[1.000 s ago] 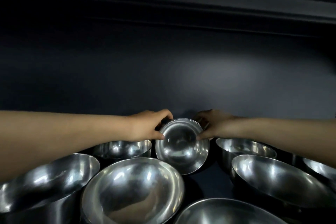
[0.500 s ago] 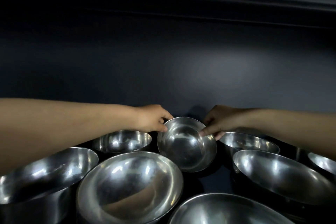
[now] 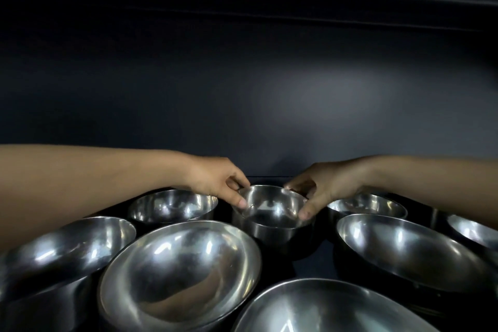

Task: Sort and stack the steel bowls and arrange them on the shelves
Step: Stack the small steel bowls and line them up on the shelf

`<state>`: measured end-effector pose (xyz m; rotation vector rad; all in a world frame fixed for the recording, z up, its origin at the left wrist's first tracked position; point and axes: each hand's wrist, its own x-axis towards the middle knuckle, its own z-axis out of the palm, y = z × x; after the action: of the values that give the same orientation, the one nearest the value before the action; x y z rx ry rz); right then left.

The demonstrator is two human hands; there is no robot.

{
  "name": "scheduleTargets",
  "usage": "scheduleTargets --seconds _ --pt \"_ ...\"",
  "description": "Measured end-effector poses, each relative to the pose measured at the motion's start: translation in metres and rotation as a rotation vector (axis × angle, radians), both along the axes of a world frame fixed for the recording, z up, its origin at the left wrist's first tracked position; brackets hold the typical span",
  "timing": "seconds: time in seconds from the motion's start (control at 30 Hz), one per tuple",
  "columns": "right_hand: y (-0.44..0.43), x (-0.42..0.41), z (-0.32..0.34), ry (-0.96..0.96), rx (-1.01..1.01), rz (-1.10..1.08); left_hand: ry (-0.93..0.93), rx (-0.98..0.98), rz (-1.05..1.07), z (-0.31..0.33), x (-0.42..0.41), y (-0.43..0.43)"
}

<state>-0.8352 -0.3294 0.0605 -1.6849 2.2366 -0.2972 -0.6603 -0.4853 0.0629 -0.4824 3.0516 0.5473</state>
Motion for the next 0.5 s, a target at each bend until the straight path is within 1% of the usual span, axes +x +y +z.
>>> scheduleTargets --seconds 0.13,0.2,0.37,0.5 --pt "0.0038 0.0005 -0.0018 0.005 0.020 0.066 -0.098 0.049 -0.064 -0.0009 0.0035 -0.0034" --pt "0.0051 0.0018 -0.0002 -0.003 0.033 0.085 -0.109 0.061 -0.090 -0.0012 0.0052 -0.0023" --pt "0.0061 0.0055 -0.0003 -0.015 0.033 0.110 -0.131 -0.006 -0.098 0.0016 0.0056 -0.0012" --pt "0.0084 0.0067 0.0014 -0.001 0.048 0.087 -0.157 -0.042 -0.079 0.0037 0.0066 0.0039"
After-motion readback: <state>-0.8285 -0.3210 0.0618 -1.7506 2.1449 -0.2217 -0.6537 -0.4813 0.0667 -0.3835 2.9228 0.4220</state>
